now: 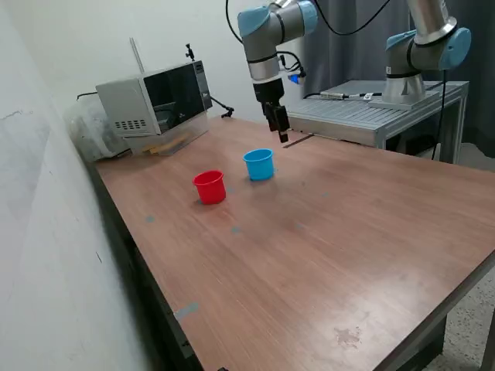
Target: Place red objects in the red bin, and blue objects in the blue bin.
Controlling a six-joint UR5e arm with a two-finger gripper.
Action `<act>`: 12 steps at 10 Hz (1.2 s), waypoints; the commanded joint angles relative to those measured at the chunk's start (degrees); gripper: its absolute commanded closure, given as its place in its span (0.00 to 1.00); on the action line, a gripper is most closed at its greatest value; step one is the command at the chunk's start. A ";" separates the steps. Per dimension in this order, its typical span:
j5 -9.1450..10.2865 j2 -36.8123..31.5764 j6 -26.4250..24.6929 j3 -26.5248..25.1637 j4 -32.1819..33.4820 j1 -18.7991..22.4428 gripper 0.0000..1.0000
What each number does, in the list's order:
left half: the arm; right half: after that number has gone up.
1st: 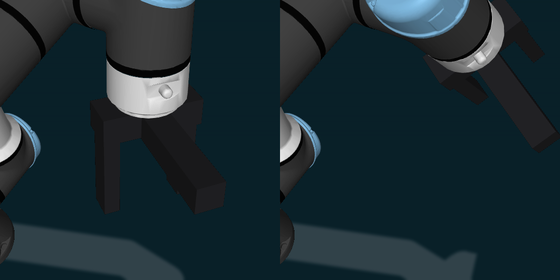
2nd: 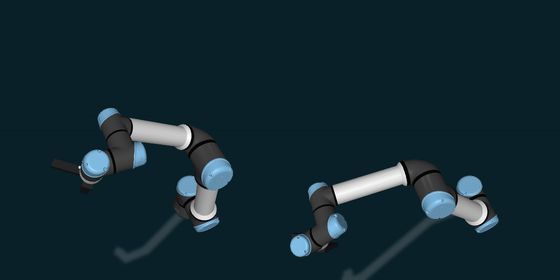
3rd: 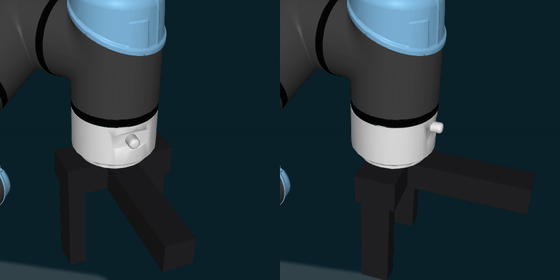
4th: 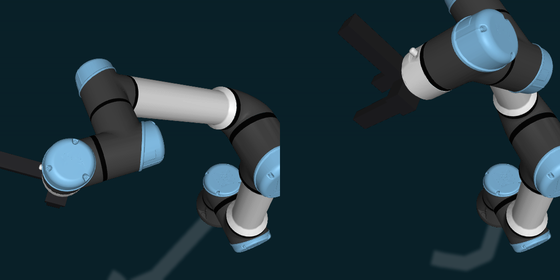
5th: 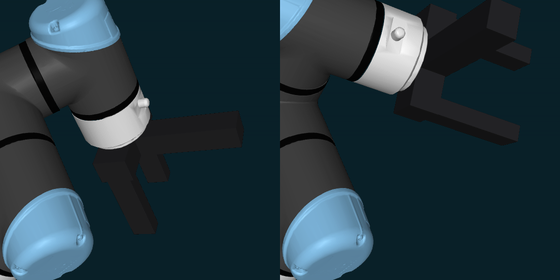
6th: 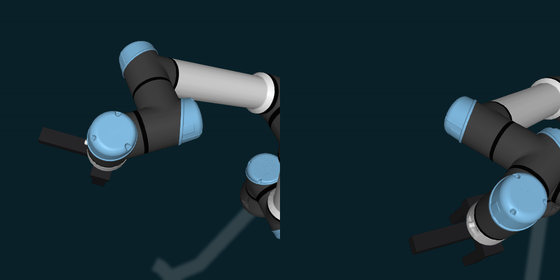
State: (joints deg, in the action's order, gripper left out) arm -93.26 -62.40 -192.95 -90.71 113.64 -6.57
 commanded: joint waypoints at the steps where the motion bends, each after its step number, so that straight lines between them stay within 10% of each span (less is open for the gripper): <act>1: 1.76 -5.25 1.53 -1.83 -4.89 4.10 0.00; 12: 1.85 -34.97 1.71 -15.02 -25.99 6.92 0.00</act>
State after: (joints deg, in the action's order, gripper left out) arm -91.39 -95.10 -191.19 -104.63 90.84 0.18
